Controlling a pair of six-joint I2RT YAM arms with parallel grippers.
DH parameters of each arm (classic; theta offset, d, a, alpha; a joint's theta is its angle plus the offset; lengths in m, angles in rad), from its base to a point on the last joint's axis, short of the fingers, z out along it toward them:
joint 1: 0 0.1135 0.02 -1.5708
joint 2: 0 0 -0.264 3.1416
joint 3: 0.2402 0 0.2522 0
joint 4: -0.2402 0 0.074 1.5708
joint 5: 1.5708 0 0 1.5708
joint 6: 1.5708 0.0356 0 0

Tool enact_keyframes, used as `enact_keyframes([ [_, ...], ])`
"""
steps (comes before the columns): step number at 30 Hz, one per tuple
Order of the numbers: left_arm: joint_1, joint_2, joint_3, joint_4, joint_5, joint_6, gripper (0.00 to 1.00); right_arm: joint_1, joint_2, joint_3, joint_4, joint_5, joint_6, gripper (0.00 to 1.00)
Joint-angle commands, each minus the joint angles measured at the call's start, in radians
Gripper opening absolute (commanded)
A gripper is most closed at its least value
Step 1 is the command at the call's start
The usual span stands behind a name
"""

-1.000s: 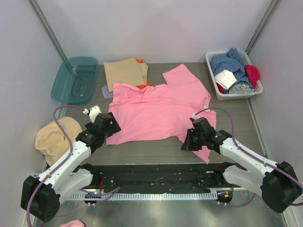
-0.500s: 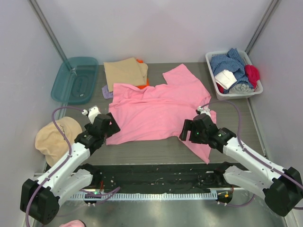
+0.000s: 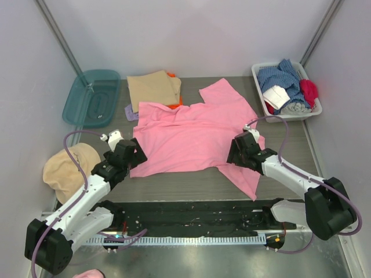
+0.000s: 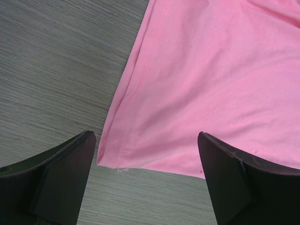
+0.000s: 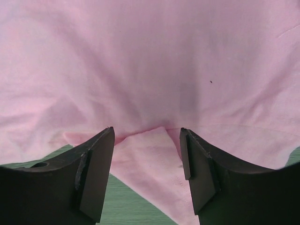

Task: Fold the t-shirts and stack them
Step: Flatten the tshirt out

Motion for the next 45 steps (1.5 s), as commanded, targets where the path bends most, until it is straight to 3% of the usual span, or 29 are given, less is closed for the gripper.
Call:
enact_keyframes([
  [1,0.0,-0.004,-0.002,-0.003,-0.015,-0.002,0.96,-0.018,0.013,-0.021,0.081,0.003,-0.027,0.63],
  [15,-0.002,0.001,0.002,0.0,-0.01,-0.004,0.96,-0.021,0.022,-0.081,0.104,-0.043,0.006,0.48],
  [18,0.0,-0.002,0.002,0.001,-0.012,-0.004,0.96,-0.023,0.013,-0.087,0.103,-0.045,0.006,0.4],
  [24,-0.002,-0.011,-0.005,-0.005,-0.015,-0.005,0.96,-0.021,0.004,-0.095,0.1,-0.056,0.01,0.13],
  [27,0.0,-0.014,-0.01,-0.006,-0.015,-0.004,0.96,-0.021,-0.018,-0.102,0.092,-0.059,0.011,0.07],
  [38,-0.002,-0.008,-0.005,-0.005,-0.01,-0.011,0.96,-0.021,-0.144,-0.075,0.0,-0.131,0.006,0.02],
  [45,-0.002,-0.019,-0.01,-0.008,-0.006,-0.018,0.96,-0.012,-0.162,-0.075,-0.029,-0.309,-0.023,0.01],
])
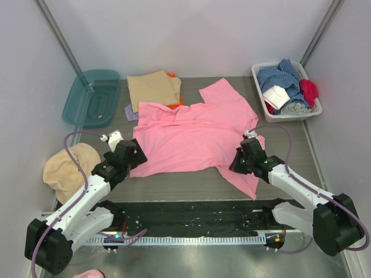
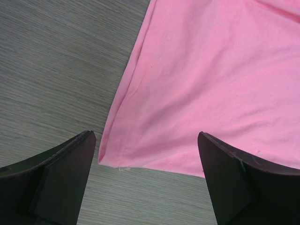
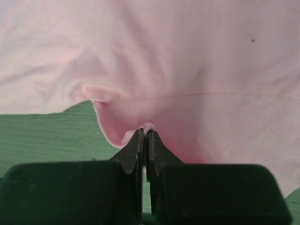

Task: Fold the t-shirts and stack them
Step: Flatten the tshirt out

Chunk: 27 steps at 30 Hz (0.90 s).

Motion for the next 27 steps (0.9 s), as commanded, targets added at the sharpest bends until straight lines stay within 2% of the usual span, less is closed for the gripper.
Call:
enact_keyframes([
  [1,-0.002,-0.019,-0.004,-0.008,-0.006,-0.016,0.96,0.011,-0.012,0.016,-0.014,-0.127,-0.023,0.01],
  [9,-0.002,-0.023,-0.004,-0.017,-0.006,-0.019,0.96,0.055,-0.001,-0.001,-0.003,-0.243,-0.035,0.01],
  [19,0.0,-0.023,-0.004,-0.019,-0.005,-0.025,0.96,0.207,0.016,-0.001,-0.023,-0.243,0.008,0.02],
  [23,0.0,-0.025,-0.002,-0.023,-0.006,-0.028,0.96,0.239,0.016,-0.009,-0.017,-0.245,0.024,0.46],
  [27,0.0,-0.026,0.004,-0.027,-0.009,-0.026,0.96,0.238,-0.036,0.033,-0.061,-0.162,0.035,0.57],
])
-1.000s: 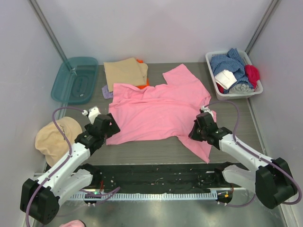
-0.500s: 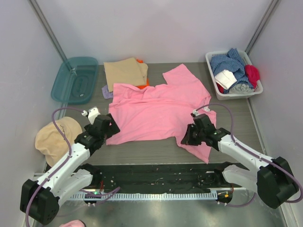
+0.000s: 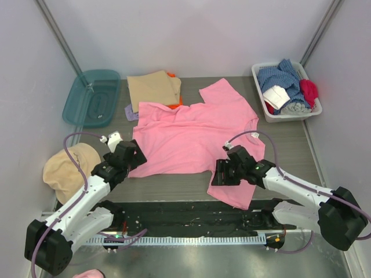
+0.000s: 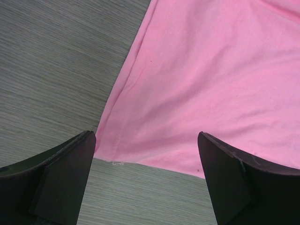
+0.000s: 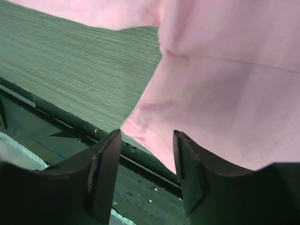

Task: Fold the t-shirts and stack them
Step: Flatten the tshirt out

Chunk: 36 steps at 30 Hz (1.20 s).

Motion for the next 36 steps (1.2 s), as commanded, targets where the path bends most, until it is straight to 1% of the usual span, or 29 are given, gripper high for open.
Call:
enact_keyframes([
  [1,0.0,-0.019,0.01,-0.004,-0.009,-0.006,0.96,0.002,-0.067,0.048,-0.047,0.146,0.025,0.58],
  [3,0.0,-0.011,0.016,0.013,-0.006,0.009,0.96,0.002,-0.101,0.088,-0.088,0.257,0.062,0.59],
  [4,-0.002,0.006,0.029,0.022,-0.002,0.021,0.96,0.002,-0.101,0.104,-0.11,0.358,0.077,0.59],
  [6,0.0,0.033,0.049,0.045,0.009,0.05,0.96,0.0,-0.084,0.148,-0.168,0.438,0.106,0.59],
  [8,-0.002,0.081,0.085,0.059,0.014,0.066,0.96,-0.001,-0.022,0.176,-0.181,0.513,0.117,0.59],
  [13,-0.003,0.116,0.115,0.08,0.035,0.077,0.96,-0.035,0.164,0.231,-0.138,0.613,0.114,0.59],
  [14,-0.002,0.112,0.113,0.08,0.035,0.077,0.96,-0.067,0.225,0.237,-0.121,0.616,0.105,0.59],
  [17,-0.002,0.08,0.09,0.074,0.032,0.08,0.96,-0.131,0.326,0.275,-0.026,0.586,0.071,0.59],
  [18,-0.002,0.058,0.084,0.07,0.029,0.081,0.96,-0.167,0.351,0.285,-0.01,0.571,0.062,0.59],
  [21,0.0,0.021,0.064,0.045,0.012,0.086,0.96,-0.202,0.405,0.323,0.025,0.561,0.033,0.59],
  [27,0.0,0.0,0.032,0.037,0.003,0.086,0.96,-0.224,0.479,0.375,0.049,0.56,-0.015,0.59],
  [36,0.0,0.073,0.052,0.076,0.012,0.097,0.96,-0.263,0.577,0.432,0.08,0.54,-0.046,0.59],
])
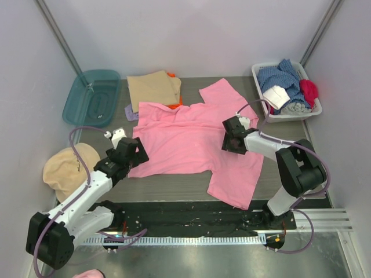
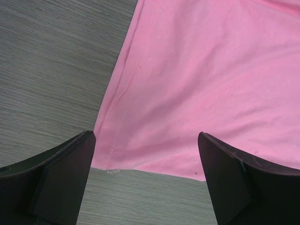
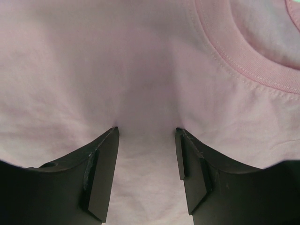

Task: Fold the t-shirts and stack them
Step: Flatten the tshirt out

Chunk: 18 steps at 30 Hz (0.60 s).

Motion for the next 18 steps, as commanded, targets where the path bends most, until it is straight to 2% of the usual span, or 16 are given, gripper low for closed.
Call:
enact_keyframes([
  [1,0.001,0.016,0.022,0.037,-0.014,0.021,0.96,-0.024,0.04,0.074,0.059,0.007,-0.031,0.59],
  [7,0.006,0.069,0.104,0.074,-0.046,0.099,0.97,-0.053,0.107,0.266,0.06,-0.02,-0.083,0.59],
  [11,0.045,0.195,0.228,0.149,-0.052,0.165,0.97,-0.09,0.193,0.419,0.04,-0.036,-0.123,0.59],
  [14,0.078,0.356,0.338,0.246,-0.043,0.225,0.97,-0.113,0.28,0.528,0.029,-0.057,-0.145,0.59],
  [15,0.084,0.454,0.37,0.281,-0.045,0.237,0.97,-0.125,0.3,0.555,0.024,-0.062,-0.148,0.59],
  [18,0.093,0.624,0.501,0.312,-0.048,0.282,0.95,-0.141,0.375,0.645,0.009,-0.071,-0.169,0.59],
])
